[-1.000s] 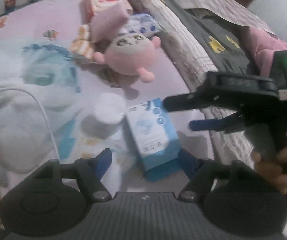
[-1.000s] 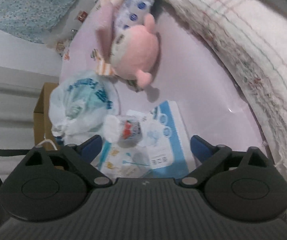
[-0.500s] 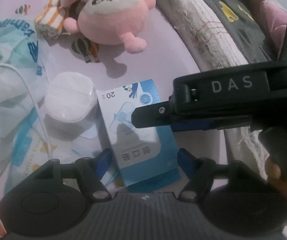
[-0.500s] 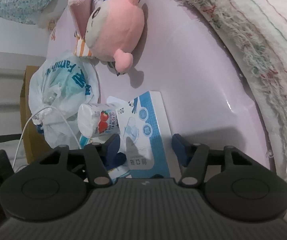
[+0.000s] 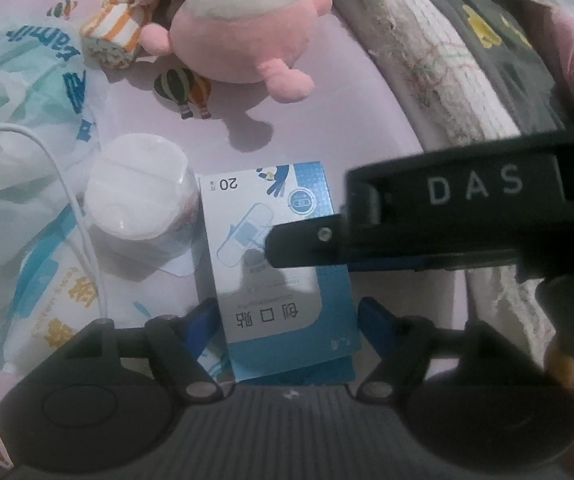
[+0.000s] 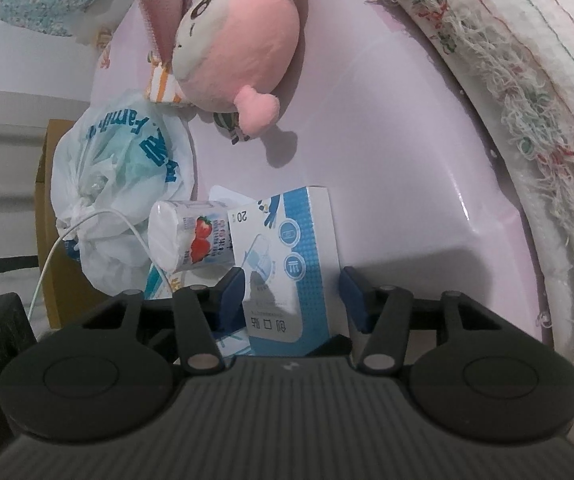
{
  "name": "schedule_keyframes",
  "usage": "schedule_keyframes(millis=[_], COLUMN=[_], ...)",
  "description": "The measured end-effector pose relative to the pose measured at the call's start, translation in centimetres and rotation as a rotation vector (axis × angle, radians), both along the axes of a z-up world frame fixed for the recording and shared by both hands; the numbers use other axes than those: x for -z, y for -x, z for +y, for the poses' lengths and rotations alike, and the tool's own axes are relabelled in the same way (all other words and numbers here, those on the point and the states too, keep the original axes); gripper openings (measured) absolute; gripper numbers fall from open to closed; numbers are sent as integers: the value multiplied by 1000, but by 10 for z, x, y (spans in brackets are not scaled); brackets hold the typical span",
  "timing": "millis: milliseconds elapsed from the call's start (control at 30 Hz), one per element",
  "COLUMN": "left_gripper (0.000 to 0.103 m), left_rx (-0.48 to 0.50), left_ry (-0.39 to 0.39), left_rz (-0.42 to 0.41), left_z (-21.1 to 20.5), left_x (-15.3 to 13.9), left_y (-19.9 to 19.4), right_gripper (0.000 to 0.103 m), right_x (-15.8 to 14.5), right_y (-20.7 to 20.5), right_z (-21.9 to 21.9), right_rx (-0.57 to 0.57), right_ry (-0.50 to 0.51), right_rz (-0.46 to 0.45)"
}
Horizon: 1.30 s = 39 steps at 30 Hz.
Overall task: Organize soft objects
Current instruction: 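Grasp the small blue-and-white box with both grippers, then carry the blue-and-white box into the cardboard box and open both grippers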
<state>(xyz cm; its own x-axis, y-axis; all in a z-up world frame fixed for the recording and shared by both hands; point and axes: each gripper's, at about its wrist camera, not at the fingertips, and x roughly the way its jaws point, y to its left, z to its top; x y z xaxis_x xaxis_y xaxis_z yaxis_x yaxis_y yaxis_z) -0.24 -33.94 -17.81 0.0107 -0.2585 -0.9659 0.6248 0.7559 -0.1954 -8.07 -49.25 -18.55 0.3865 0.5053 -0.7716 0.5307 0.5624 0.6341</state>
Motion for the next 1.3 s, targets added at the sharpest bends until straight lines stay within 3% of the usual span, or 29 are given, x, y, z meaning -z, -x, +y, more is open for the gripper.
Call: schedule_keyframes(millis=[300, 567, 700, 900, 1133, 1300], left_gripper=[75, 75, 75, 75, 75, 75], left_rx=[22, 44, 28, -57, -196, -273], left_ry=[55, 122, 145, 150, 124, 104], left_rz=[-42, -88, -122, -188, -293, -360], left_z=[-2, 0, 21, 82, 176, 238], left_x=[-40, -90, -120, -163, -203, -214], left_y=[2, -4, -14, -50, -107, -156], right_gripper=[45, 45, 45, 45, 45, 45], right_x=[-19, -66, -98, -140, -176, -189], right_y=[13, 21, 10, -34, -121, -192], right_z=[-6, -12, -1, 36, 119, 189], right_rx=[62, 134, 139, 103, -12, -98], right_ry=[-5, -1, 10, -5, -60, -81], right_rz=[-4, -42, -83, -167, -263, -319])
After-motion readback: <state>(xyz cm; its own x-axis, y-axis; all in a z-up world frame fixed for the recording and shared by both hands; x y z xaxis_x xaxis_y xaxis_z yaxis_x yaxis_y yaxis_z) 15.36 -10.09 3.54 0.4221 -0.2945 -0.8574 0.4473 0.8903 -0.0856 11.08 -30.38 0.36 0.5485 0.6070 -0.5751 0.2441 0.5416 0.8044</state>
